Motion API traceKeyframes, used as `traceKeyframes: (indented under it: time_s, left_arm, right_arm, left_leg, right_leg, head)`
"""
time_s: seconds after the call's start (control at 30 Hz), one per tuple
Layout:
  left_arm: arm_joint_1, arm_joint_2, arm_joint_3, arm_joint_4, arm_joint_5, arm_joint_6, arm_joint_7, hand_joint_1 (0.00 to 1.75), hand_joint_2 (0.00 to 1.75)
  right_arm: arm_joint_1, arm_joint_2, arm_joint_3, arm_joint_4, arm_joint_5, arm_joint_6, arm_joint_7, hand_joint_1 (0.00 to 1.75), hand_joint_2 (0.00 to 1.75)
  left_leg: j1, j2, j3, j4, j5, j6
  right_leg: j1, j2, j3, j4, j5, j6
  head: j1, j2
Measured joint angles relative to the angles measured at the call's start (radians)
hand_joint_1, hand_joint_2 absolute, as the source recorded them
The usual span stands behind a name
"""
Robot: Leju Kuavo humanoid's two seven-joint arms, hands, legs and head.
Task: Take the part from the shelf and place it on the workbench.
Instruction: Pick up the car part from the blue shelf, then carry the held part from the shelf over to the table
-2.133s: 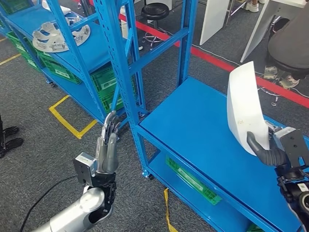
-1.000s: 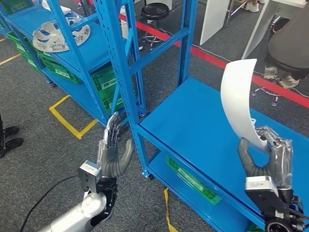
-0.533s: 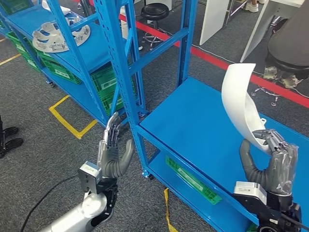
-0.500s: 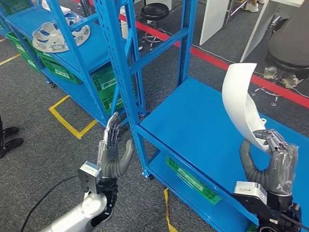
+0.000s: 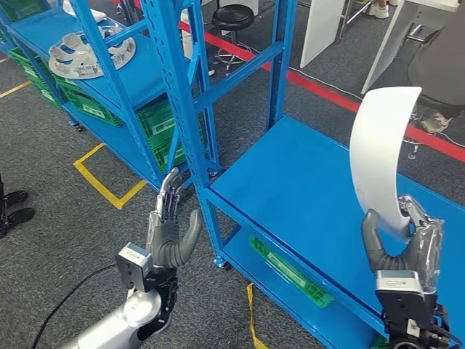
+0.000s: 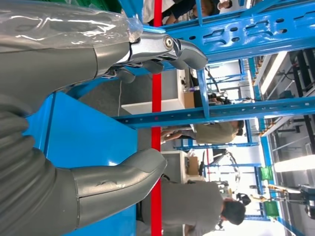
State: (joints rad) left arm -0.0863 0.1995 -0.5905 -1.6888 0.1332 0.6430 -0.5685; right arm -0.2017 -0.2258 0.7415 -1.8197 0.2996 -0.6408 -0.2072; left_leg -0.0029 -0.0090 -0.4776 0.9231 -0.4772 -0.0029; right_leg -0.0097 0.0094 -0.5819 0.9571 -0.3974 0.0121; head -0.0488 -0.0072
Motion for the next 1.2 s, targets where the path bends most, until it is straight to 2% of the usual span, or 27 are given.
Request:
traceKeyframes:
  time_s: [0.07,0.17,0.7,0.87,0.97,1.03,1.07,1.1,1.17,1.2]
  left_arm:
    - [-0.001,0.0,0.0,0.0,0.0,-0.001,0.0,0.0,1.75]
    - [-0.002,0.0,0.0,0.0,0.002,-0.002,0.0,0.0,1.75]
    - [-0.013,0.0,0.0,0.0,0.005,-0.013,0.0,0.0,1.75]
    - [-0.018,0.0,0.0,0.0,0.006,-0.017,0.0,0.0,1.75]
    - [-0.02,0.001,0.0,0.0,0.007,-0.017,0.0,0.0,1.75]
    - [-0.021,0.001,0.0,0.0,0.009,-0.017,-0.001,0.0,1.75]
    - [-0.022,0.001,0.0,0.0,0.01,-0.018,-0.002,0.0,1.75]
    - [-0.023,0.0,0.0,0.0,0.012,-0.018,-0.003,0.0,1.75]
    - [-0.023,-0.001,0.0,0.001,0.013,-0.019,-0.003,0.0,1.75]
    - [-0.022,-0.001,0.0,0.001,0.013,-0.02,-0.003,0.0,1.75]
  right_arm:
    - [0.001,0.0,0.0,-0.001,-0.065,0.023,-0.019,1.75,1.75]
    - [0.003,0.0,0.0,-0.001,-0.094,0.036,-0.03,1.75,1.75]
    - [0.002,0.0,0.0,-0.001,-0.063,0.061,-0.01,1.75,1.75]
    - [0.002,0.0,0.0,-0.001,-0.061,0.063,-0.004,1.75,1.75]
    - [0.002,0.0,0.0,-0.001,-0.061,0.065,-0.004,1.75,1.75]
    - [0.001,0.0,0.0,-0.003,-0.059,0.07,-0.004,1.75,1.75]
    - [0.0,0.0,0.0,-0.004,-0.057,0.072,-0.005,1.75,1.75]
    - [-0.001,0.0,0.0,-0.005,-0.055,0.075,-0.006,1.75,1.75]
    - [-0.001,0.0,0.001,-0.006,-0.053,0.077,-0.008,1.75,1.75]
    - [0.0,0.001,0.001,-0.006,-0.052,0.078,-0.008,1.75,1.75]
  left_leg:
    - [0.0,0.0,0.0,0.0,0.0,0.0]
    - [0.0,0.0,0.0,0.0,0.0,0.0]
    - [-0.002,0.0,-0.002,0.004,-0.001,0.002]
    - [-0.002,0.0,-0.007,0.012,-0.004,0.007]
    - [-0.002,0.0,-0.011,0.017,-0.004,0.013]
    - [0.003,-0.002,-0.007,0.004,0.006,0.022]
    - [0.007,-0.003,-0.005,-0.004,0.011,0.027]
    - [0.011,-0.005,-0.002,-0.011,0.017,0.03]
    - [0.013,-0.011,-0.002,-0.013,0.019,0.033]
    - [0.013,-0.017,-0.002,-0.013,0.019,0.033]
  right_leg:
    - [0.0,0.0,0.0,0.0,0.0,0.0]
    - [0.0,0.0,0.0,0.0,0.0,0.0]
    - [-0.001,0.0,0.0,-0.001,0.001,0.001]
    - [-0.001,0.0,0.0,-0.001,0.002,0.005]
    - [-0.001,-0.001,0.0,-0.004,0.006,0.012]
    - [0.001,-0.002,-0.003,-0.004,0.004,0.019]
    - [0.001,-0.003,-0.013,0.014,-0.009,0.022]
    - [0.001,-0.003,-0.031,0.054,-0.034,0.025]
    - [-0.004,-0.004,-0.089,0.193,-0.101,0.031]
    - [-0.006,-0.004,-0.116,0.257,-0.124,0.035]
  head:
    - [0.0,0.0]
    - [0.0,0.0]
    - [0.0,0.0]
    - [0.0,0.0]
    - [0.0,0.0]
    - [0.0,0.0]
    - [0.002,0.0]
    - [0.004,0.0]
    - [0.008,0.0]
    - [0.008,0.0]
